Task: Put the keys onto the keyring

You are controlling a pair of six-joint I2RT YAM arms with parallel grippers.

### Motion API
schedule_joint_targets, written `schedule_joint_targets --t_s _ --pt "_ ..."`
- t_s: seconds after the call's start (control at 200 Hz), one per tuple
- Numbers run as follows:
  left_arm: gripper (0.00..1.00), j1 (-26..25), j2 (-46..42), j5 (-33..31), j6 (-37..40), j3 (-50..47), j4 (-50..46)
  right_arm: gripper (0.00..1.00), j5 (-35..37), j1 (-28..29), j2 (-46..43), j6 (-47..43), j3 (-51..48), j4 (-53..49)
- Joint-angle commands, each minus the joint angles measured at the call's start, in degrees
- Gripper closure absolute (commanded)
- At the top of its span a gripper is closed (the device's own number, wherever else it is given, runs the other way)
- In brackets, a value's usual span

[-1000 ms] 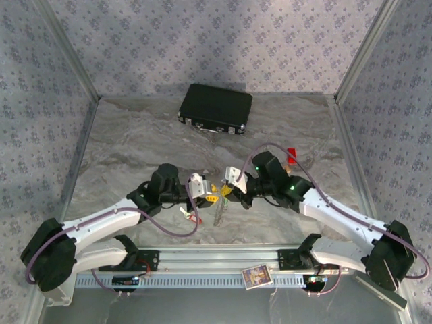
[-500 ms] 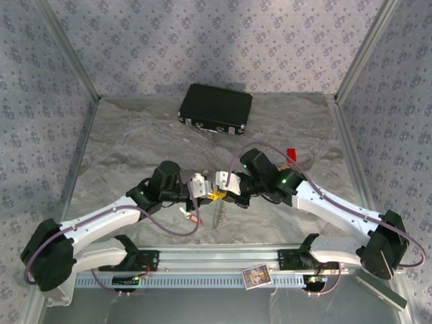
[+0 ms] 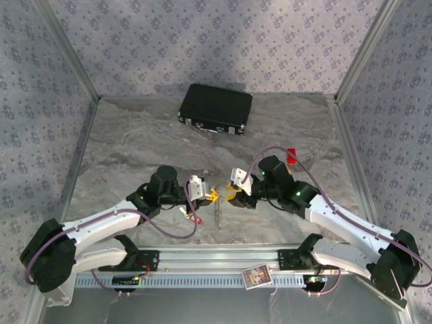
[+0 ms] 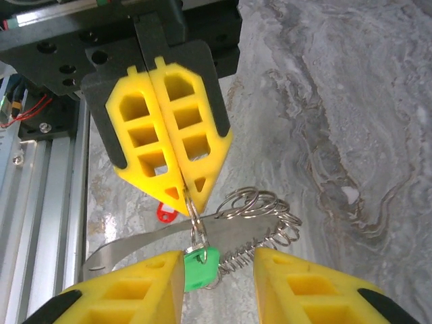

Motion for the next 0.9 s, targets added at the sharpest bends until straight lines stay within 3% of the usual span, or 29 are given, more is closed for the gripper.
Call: schedule_joint_targets --t_s 0.0,0.12,0.57,0.894 --pt "1.0 -0.3 -0.5 2.2 -1.3 0.0 5.2 0.67 -1.6 0.0 -0.4 4.5 -1.6 3.9" --pt "1.0 -0.3 -0.3 2.3 -1.5 -0.2 5.7 0.7 -1.7 0.0 0.5 4.7 -1.8 4.5" --pt "1.0 -0.3 -0.3 2.3 -1.1 -0.2 5.4 0.99 -3.5 -0.4 1.5 4.3 -1.0 3.5" --pt "1.0 -0.3 -0.7 2.8 -0.3 -0.2 6.5 1.0 -3.5 -0.6 4.4 3.9 -1.4 3.5"
